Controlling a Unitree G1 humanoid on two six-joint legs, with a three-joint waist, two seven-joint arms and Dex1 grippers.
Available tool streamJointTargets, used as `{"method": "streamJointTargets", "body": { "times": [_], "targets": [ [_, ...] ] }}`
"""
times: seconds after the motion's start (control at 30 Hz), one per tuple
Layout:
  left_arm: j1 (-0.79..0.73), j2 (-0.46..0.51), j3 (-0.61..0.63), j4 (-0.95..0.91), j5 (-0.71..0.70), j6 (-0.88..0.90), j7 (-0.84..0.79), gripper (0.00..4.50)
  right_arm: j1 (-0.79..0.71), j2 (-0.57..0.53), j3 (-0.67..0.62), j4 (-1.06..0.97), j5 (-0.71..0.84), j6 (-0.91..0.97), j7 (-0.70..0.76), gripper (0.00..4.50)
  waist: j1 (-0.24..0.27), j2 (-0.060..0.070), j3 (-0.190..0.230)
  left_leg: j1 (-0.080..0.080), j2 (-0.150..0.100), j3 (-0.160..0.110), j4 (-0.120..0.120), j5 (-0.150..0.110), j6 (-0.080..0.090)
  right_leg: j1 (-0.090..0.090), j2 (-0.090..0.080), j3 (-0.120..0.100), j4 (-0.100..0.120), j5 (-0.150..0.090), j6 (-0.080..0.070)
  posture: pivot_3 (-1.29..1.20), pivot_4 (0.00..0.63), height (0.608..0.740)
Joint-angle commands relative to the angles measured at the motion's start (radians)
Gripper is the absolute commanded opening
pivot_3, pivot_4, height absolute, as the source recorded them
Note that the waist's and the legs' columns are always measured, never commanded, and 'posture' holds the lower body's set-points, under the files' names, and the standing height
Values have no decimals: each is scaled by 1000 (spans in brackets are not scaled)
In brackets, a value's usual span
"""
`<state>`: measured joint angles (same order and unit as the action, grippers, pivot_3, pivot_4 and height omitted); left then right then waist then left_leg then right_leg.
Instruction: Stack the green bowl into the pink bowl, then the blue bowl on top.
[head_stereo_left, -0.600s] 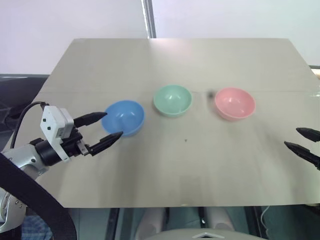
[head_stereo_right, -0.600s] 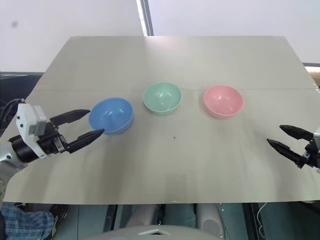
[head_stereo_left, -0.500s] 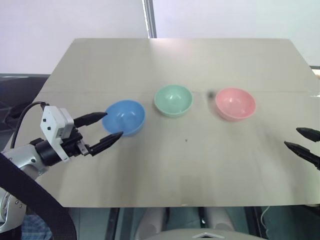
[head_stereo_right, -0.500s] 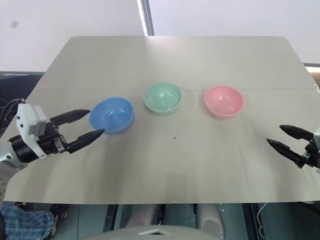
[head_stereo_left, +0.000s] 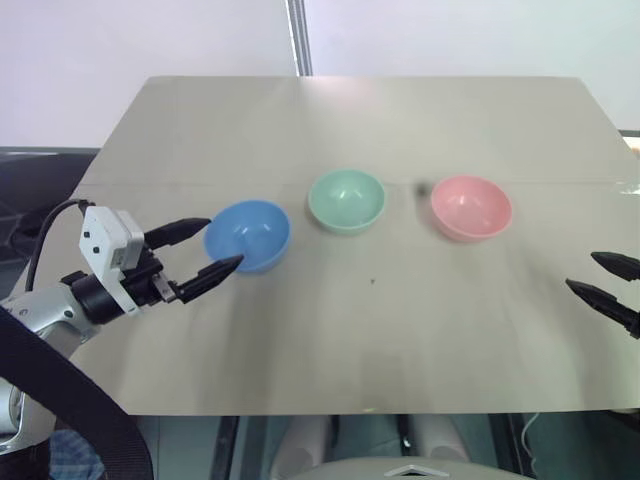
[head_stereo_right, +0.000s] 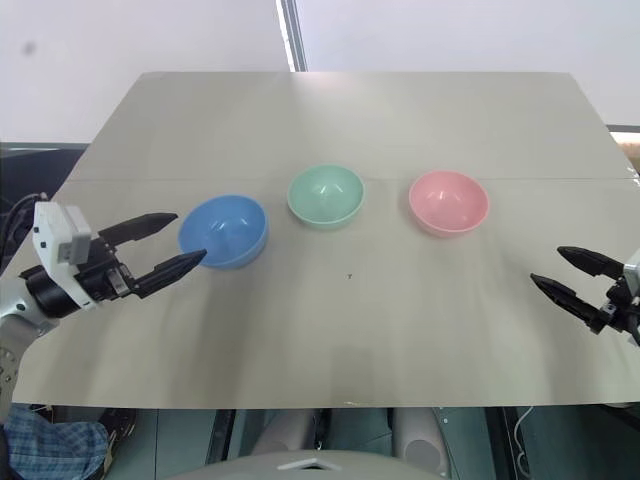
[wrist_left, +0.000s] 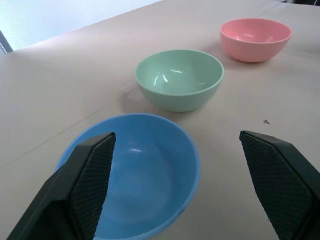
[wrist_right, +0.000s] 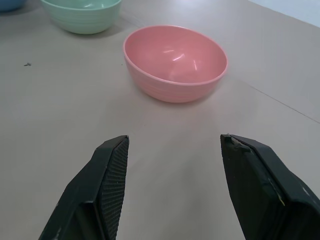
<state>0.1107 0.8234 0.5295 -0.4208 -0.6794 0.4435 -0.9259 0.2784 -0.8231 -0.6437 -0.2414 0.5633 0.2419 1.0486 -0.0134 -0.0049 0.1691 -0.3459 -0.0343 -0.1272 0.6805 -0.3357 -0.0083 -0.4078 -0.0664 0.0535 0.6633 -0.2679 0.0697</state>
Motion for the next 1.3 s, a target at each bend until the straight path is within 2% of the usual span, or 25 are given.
{"method": "streamJointTargets", "body": {
  "times": [0.03,0.37,0.63,0.77,1.0,1.2,1.3],
  "targets": [
    [-10,6,6,-4,2,-23,-11,4203,4,-2,-35,-36,25,2,-1,3240,0,0,0,0,0,0,0,0,0,0,0,0,0,0,0,0,150,740],
    [-12,5,5,-1,9,-20,-16,4203,-14,-6,-22,-58,32,16,-3,3240,0,0,0,0,0,0,0,0,0,0,0,0,0,0,0,0,150,740],
    [-58,-11,42,-15,-174,16,-100,4203,-50,-13,14,-63,25,24,-4,3240,0,0,0,0,0,0,0,0,0,0,0,0,0,0,0,0,150,740],
    [-63,0,36,-13,-198,34,-110,4203,-97,-26,56,-71,11,22,-9,3240,-2,0,0,0,0,0,0,0,0,0,0,0,0,0,0,0,150,740],
    [-64,4,17,-9,-193,32,-123,4203,-271,-175,310,-220,-100,161,-76,3240,-4,0,0,-1,0,1,0,0,0,-1,1,-1,0,0,0,0,150,740],
    [-76,0,-12,-3,-192,32,-130,4203,-640,-192,619,-179,-242,321,-137,3240,-4,0,0,-2,0,1,0,0,0,-3,0,1,0,0,0,0,150,740],
    [-82,3,-18,7,-192,31,-136,4203,-740,-164,724,-145,-286,337,-118,3240,0,0,0,-5,0,-1,0,0,-1,-5,0,-2,-1,0,0,0,150,740]
  ]
}}
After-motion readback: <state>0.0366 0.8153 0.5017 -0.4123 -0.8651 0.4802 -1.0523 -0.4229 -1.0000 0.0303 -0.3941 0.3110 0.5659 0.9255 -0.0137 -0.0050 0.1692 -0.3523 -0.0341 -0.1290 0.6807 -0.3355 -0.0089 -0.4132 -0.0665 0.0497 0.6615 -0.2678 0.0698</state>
